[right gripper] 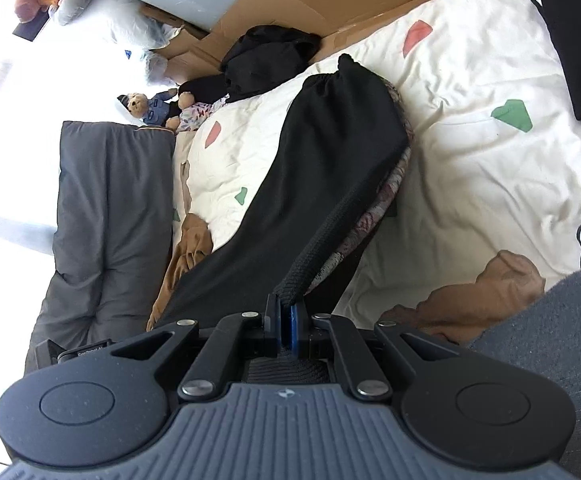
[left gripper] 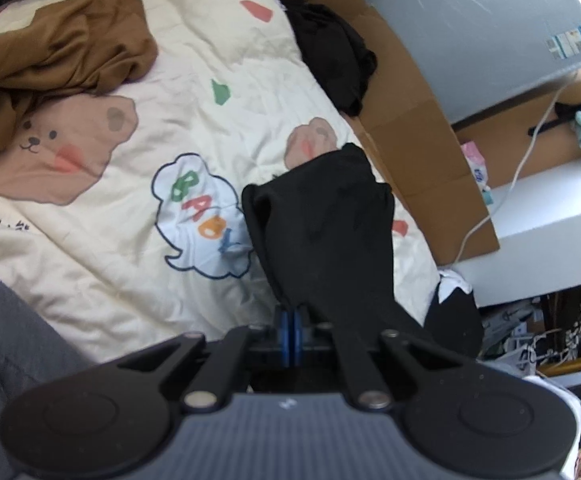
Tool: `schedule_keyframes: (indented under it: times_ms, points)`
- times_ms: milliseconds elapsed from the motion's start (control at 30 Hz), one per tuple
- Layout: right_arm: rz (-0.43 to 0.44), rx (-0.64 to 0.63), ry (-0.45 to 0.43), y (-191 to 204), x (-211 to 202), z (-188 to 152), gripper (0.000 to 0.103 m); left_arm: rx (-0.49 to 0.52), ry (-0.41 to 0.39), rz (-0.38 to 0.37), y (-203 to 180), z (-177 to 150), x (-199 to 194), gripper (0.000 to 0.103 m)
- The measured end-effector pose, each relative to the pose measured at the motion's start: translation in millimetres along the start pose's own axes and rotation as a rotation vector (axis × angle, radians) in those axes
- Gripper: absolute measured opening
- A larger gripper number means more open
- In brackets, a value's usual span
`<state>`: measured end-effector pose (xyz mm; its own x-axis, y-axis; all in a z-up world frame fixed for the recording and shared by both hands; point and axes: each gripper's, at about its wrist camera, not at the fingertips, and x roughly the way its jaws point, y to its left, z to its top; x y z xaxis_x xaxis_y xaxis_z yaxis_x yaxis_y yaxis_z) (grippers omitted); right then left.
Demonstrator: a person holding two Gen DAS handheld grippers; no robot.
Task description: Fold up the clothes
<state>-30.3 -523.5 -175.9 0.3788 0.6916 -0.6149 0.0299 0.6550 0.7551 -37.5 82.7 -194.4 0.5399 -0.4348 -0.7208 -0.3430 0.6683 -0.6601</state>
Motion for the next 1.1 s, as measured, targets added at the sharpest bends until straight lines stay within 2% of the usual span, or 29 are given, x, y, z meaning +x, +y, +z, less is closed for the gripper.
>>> schedule_keyframes:
  times_ms: [67,133,567,833,1100]
  points:
    - [-0.010,0.015,-0.002,-1.0,16.6,4.4,0.004,-0.013,0.007,-0.007,-1.4,10.9,13.0,0.003]
    - [-0.019,0.015,-0.001,1.1,35.0,24.5,0.004,-0.013,0.015,-0.010,-5.9,21.6,27.8,0.003]
    - [-0.073,0.101,-0.049,-1.8,124.5,100.9,0.004,-0.106,0.045,-0.055,-11.0,106.3,108.0,0.003]
    - [-0.076,0.139,-0.076,-9.4,163.0,142.8,0.004,-0.105,0.062,-0.069,-22.0,149.1,153.0,0.003]
    - [-0.084,0.150,-0.094,-23.0,183.2,181.5,0.004,-0.089,0.087,-0.063,-31.5,186.7,196.4,0.003]
